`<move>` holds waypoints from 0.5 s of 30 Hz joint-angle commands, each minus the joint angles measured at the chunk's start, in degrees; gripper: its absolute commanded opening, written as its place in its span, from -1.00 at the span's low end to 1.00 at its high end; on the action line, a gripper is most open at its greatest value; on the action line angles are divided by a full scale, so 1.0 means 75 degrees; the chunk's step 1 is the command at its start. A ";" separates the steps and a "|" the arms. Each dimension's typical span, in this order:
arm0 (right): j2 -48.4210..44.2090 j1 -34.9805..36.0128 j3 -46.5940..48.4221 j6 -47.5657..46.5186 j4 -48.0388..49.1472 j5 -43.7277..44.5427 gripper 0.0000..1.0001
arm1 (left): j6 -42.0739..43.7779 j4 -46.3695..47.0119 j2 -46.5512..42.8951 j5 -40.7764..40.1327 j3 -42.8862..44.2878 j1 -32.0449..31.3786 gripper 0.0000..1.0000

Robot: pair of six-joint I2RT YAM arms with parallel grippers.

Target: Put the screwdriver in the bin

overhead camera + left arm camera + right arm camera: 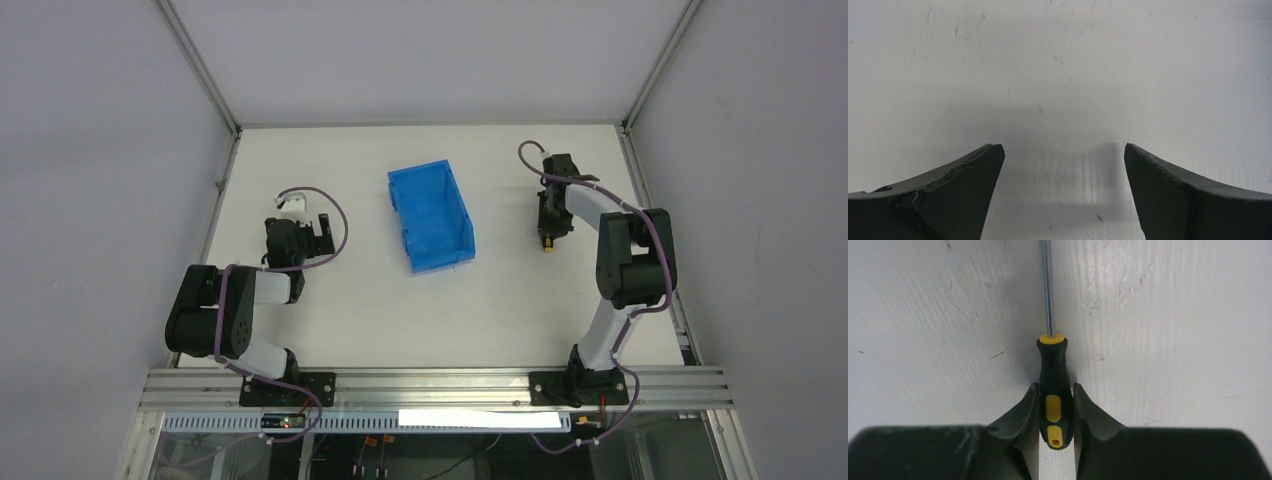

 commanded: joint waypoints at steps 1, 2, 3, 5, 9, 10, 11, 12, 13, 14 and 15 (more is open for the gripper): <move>0.0178 -0.0050 0.0174 -0.0199 0.0010 -0.0383 -0.81 | -0.0002 0.0213 -0.0072 0.0083 0.0151 0.0043 0.99; 0.0098 -0.0045 0.0184 -0.0218 -0.0035 -0.0411 -0.95 | -0.0008 0.0215 -0.0066 0.0083 0.0151 0.0048 0.99; -0.0034 -0.0044 0.0221 -0.0242 -0.0111 -0.0421 -1.00 | -0.0003 0.0212 -0.0066 0.0076 0.0157 0.0049 0.99; -0.0287 -0.0024 0.0390 -0.0296 -0.0394 -0.0391 -1.00 | -0.0002 0.0212 -0.0066 0.0082 0.0151 0.0048 0.99; -0.0796 0.0108 0.1006 -0.0292 -0.1295 -0.0075 -1.00 | -0.0002 0.0213 -0.0067 0.0079 0.0151 0.0049 0.99; -0.0911 0.0152 0.1215 -0.0251 -0.1568 0.0012 -1.00 | -0.0002 0.0212 -0.0069 0.0081 0.0151 0.0047 0.99; -0.0994 0.0199 0.1428 -0.0186 -0.1846 0.0103 -1.00 | -0.0002 0.0212 -0.0066 0.0077 0.0151 0.0047 0.99; -0.1063 0.0253 0.1679 -0.0123 -0.2130 0.0164 -1.00 | -0.0002 0.0212 -0.0069 0.0075 0.0151 0.0046 0.99; -0.1127 0.0304 0.1917 -0.0075 -0.2413 0.0198 -1.00 | -0.0002 0.0212 -0.0066 0.0073 0.0151 0.0049 0.99; -0.1168 0.0378 0.2174 -0.0009 -0.2658 0.0226 -1.00 | -0.0002 0.0212 -0.0066 0.0078 0.0151 0.0049 0.99; -0.1180 0.0459 0.2427 0.0055 -0.2891 0.0268 -1.00 | -0.0002 0.0212 -0.0066 0.0077 0.0151 0.0046 0.99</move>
